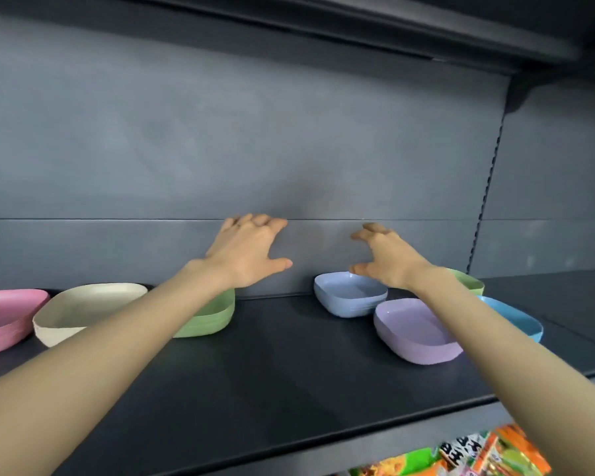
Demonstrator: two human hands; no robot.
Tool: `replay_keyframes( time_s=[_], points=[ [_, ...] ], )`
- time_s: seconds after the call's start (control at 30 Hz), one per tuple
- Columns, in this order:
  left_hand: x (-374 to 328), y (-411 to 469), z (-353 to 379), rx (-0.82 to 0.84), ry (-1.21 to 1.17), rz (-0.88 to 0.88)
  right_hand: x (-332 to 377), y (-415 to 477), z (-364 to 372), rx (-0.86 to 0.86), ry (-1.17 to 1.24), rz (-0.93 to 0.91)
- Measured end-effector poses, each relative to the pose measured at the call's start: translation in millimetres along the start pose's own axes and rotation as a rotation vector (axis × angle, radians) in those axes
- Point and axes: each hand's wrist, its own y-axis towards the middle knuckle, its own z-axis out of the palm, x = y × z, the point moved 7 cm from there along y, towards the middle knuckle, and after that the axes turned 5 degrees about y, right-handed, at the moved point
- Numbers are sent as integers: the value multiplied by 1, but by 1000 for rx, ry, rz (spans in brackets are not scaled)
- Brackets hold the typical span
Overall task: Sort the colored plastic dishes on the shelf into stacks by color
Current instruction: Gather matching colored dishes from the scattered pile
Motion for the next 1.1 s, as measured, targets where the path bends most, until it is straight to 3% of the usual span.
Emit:
replay_keyframes(
  time_s=[0.33, 0.73, 1.1],
  points=[
    [-88, 26, 18, -3, 6, -116, -90, -1, -36, 11, -24, -121],
    [-91, 20, 69, 100, -36, -256, -125, 32, 21, 140, 172, -193],
    [-77, 43, 149, 238, -451, -236, -145, 64, 76, 262, 261, -107]
  ],
)
